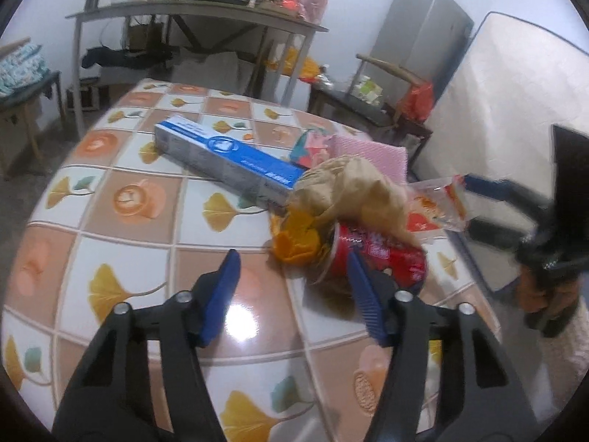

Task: Collect trash
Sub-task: 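Lower the right tool onto the zip-lock bag with pink sponge and close it, then grasp the pink bubble-wrap pad with the left tool while the right tool lifts the zip-lock bag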

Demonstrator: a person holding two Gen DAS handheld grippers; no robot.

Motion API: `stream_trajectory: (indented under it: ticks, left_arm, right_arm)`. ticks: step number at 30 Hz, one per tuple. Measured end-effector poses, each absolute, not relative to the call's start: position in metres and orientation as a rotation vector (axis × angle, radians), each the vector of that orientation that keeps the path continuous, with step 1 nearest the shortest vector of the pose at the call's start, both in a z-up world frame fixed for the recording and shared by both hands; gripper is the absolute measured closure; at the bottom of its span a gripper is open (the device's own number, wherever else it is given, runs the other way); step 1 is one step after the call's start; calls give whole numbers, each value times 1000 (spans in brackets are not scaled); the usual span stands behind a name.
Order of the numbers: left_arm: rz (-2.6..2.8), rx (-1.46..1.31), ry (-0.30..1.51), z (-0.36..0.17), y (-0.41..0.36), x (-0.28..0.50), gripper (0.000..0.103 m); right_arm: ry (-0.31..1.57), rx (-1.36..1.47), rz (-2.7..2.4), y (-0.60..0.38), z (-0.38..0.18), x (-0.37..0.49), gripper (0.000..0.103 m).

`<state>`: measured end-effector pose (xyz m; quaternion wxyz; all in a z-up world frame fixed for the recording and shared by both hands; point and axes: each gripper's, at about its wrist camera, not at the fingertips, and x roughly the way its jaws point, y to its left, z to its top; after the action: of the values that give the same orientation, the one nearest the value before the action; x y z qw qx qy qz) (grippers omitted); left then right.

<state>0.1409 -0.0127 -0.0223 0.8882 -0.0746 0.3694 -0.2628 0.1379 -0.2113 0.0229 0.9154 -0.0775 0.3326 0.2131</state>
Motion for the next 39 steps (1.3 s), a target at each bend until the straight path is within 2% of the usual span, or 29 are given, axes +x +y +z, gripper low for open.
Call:
stream_trajectory:
  ticks: [5,7,9,12,21,29,39]
  left_arm:
    - [-605,-190,799,-28,-16,146,56]
    - [-616,-206,807,-32,-15,148,58]
    - [-625,-224,813,-34,-14,149,59]
    - [-633,-232,812,-34,-14,149,61]
    - [-672,-255,791,-17,-17,145,61]
    - [-720,-292,793,-2,-29,140,45]
    - [-735,-249,750,19,-38,136,40]
  right_arm:
    - [750,-108,452,-218,8,155,40]
    - [771,-75,448,-222,2,158,58]
    - [786,-40,451,-226,-3,157,69]
    - [772,-32,433,-229,-5,150,78]
    - [670,78,385,-255,14,114,82]
    - [593,277,419,-278,20,72,85]
    - [496,544,394,-331,15,23,87]
